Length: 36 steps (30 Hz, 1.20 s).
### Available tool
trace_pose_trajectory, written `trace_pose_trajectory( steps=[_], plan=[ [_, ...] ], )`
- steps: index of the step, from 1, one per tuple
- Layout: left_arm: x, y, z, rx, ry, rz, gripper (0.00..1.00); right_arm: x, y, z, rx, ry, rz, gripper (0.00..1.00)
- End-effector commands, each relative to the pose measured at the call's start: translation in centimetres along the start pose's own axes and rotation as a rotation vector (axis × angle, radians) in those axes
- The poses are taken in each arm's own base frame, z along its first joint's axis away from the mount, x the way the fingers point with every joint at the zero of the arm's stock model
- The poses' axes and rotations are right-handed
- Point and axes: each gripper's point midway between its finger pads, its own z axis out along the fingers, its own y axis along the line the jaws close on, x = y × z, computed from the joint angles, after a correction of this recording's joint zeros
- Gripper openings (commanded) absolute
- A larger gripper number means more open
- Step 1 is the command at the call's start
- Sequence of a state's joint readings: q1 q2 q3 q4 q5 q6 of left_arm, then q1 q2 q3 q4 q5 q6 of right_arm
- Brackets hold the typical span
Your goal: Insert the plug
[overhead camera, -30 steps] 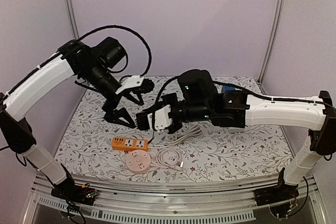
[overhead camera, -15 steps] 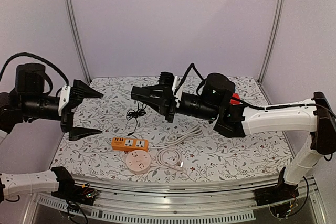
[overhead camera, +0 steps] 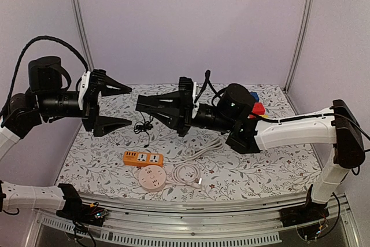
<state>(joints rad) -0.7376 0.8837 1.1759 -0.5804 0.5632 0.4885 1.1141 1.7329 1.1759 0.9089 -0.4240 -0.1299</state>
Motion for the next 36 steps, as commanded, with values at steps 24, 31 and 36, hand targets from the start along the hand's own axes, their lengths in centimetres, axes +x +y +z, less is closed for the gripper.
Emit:
trace_pose_trajectory(
  steps=[24, 31, 36],
  plan=[
    [-0.3, 0.4, 2.6, 0.014, 0.041, -0.023, 0.0, -1.0, 0.9, 0.5, -0.047, -0.015, -0.029, 0.0],
    [9.4, 2.3, 1.2, -0.074, 0.512, 0.127, 0.0, 1.9, -2.4, -2.3, 0.18, 0.146, -0.006, 0.99],
    [17.3, 2.7, -2.0, 0.033, 0.88, 0.141, 0.0, 5.4, -4.7, -5.3, 0.317, 0.434, 0.058, 0.99]
  ],
)
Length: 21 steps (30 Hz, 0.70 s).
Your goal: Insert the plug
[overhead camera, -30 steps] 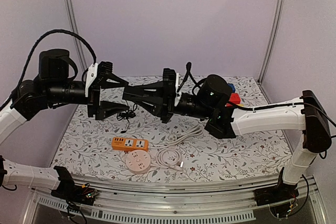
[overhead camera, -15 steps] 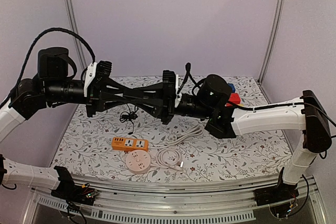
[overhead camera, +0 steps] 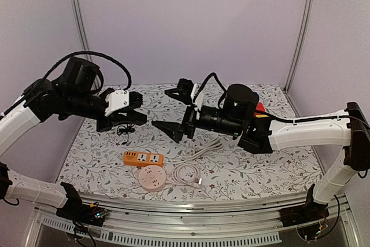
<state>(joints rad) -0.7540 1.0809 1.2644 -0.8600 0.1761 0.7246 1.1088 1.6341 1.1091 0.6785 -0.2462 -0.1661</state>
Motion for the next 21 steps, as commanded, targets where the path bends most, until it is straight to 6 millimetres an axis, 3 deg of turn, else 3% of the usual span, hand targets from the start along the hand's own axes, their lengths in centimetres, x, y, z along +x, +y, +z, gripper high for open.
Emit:
trace_pose_trajectory(
  steps=[1, 4, 7, 14, 21],
  plan=[
    [9.3, -1.2, 0.3, 0.141, 0.412, 0.097, 0.0, 3.2, -3.7, -2.3, 0.194, 0.254, 0.034, 0.99],
    [12.0, -1.8, 0.0, 0.227, 0.527, 0.152, 0.0, 4.7, -4.1, -3.4, 0.245, 0.303, 0.037, 0.99],
    [14.2, -2.3, 1.0, 0.297, 0.628, 0.178, 0.0, 5.9, -4.5, -4.3, 0.283, 0.334, 0.039, 0.99],
    [15.0, -3.9, 6.0, 0.415, 0.71, 0.08, 0.0, 6.9, -5.1, -6.7, 0.358, 0.37, 0.035, 0.99],
    [14.6, -3.6, 10.4, 0.44, 0.737, -0.029, 0.0, 7.3, -6.2, -11.1, 0.483, 0.409, -0.003, 0.99]
  ],
)
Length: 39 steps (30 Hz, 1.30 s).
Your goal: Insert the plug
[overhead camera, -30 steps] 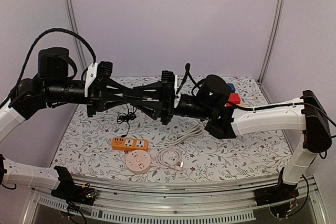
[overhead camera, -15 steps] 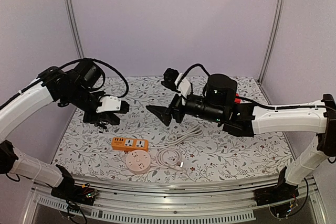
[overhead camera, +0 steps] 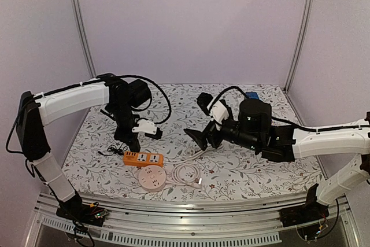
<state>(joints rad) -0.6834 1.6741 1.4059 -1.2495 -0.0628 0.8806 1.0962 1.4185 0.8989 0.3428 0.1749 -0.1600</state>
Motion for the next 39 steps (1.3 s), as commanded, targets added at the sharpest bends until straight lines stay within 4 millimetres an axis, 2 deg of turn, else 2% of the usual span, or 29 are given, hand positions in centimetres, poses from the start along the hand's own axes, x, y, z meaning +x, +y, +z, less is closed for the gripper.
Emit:
trace_pose_trajectory(
  steps=[1, 5, 8, 18, 24, 28, 31, 34, 37, 38, 39],
  plan=[
    [-1.6, 0.4, 0.3, 0.008, -0.033, -0.052, 0.0, 0.3, -2.8, -2.6, 0.132, 0.01, -0.001, 0.99],
    [-2.3, -0.7, 1.8, 0.024, -0.022, -0.011, 0.0, 0.6, -3.6, -3.9, 0.165, 0.011, -0.003, 0.99],
    [-2.5, -0.7, 2.7, 0.031, -0.01, -0.011, 0.0, 0.3, -3.9, -4.4, 0.175, 0.0, -0.006, 0.99],
    [-1.1, -1.4, 4.8, 0.034, 0.066, 0.013, 0.0, -0.2, -3.8, -4.1, 0.168, -0.004, -0.036, 0.99],
    [-1.5, -1.3, 5.3, 0.016, 0.058, 0.012, 0.0, -0.4, -3.7, -3.9, 0.162, -0.006, -0.044, 0.99],
    [-0.9, -1.3, 6.9, -0.026, 0.106, 0.0, 0.0, -0.5, -3.8, -4.1, 0.165, -0.008, -0.044, 0.99],
    [-0.1, -2.7, 9.3, 0.004, 0.155, -0.025, 0.0, -0.5, -3.8, -4.3, 0.166, -0.01, -0.041, 0.99],
    [1.0, -5.0, 11.7, 0.09, 0.194, -0.058, 0.0, -0.5, -3.8, -4.3, 0.163, -0.009, -0.043, 0.99],
    [0.6, -6.3, 12.3, 0.157, 0.167, -0.079, 0.0, -0.4, -3.8, -4.3, 0.163, -0.003, -0.049, 0.99],
    [0.2, -6.4, 11.9, 0.165, 0.144, -0.08, 0.09, -0.4, -3.8, -4.3, 0.161, 0.002, -0.049, 0.99],
    [-0.3, -6.3, 11.4, 0.171, 0.117, -0.08, 0.29, -0.4, -3.7, -4.3, 0.156, 0.004, -0.05, 0.99]
  ],
)
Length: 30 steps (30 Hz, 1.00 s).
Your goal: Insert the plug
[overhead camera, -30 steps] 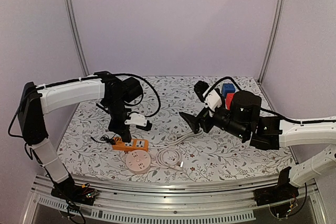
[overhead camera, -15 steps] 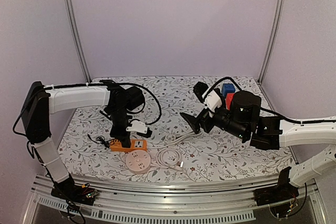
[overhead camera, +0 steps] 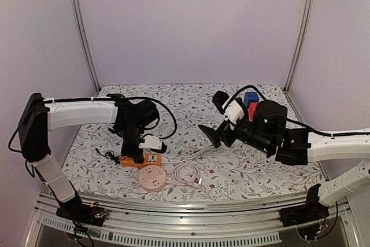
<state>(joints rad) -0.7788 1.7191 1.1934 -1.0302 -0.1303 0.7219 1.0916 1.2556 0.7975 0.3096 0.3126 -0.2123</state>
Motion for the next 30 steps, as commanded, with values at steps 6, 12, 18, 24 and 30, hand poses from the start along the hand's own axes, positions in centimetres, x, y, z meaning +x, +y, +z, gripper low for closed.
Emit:
trace_pose_trajectory(
  steps=[6, 12, 18, 24, 30],
  plan=[
    [-1.3, -2.9, 0.7, 0.2, -0.065, -0.014, 0.88, -0.5, -0.1, 0.1, -0.009, 0.018, -0.006, 0.99],
    [-2.2, -1.6, -4.1, 0.157, -0.136, -0.043, 1.0, 0.1, 0.3, 0.4, -0.029, 0.075, 0.019, 0.99],
    [-0.5, -1.1, -9.1, 0.096, -0.121, -0.019, 1.0, 4.7, 1.4, 0.2, -0.059, 0.312, 0.101, 0.99],
    [-1.4, -2.8, -13.8, 0.181, -0.338, -0.159, 1.0, 11.8, 6.6, -1.4, -0.263, 0.529, 0.207, 0.86],
    [0.1, -4.5, -13.5, 0.21, -0.364, -0.195, 1.0, 18.2, 13.1, -2.0, -0.396, 0.693, 0.062, 0.86]
  ],
)
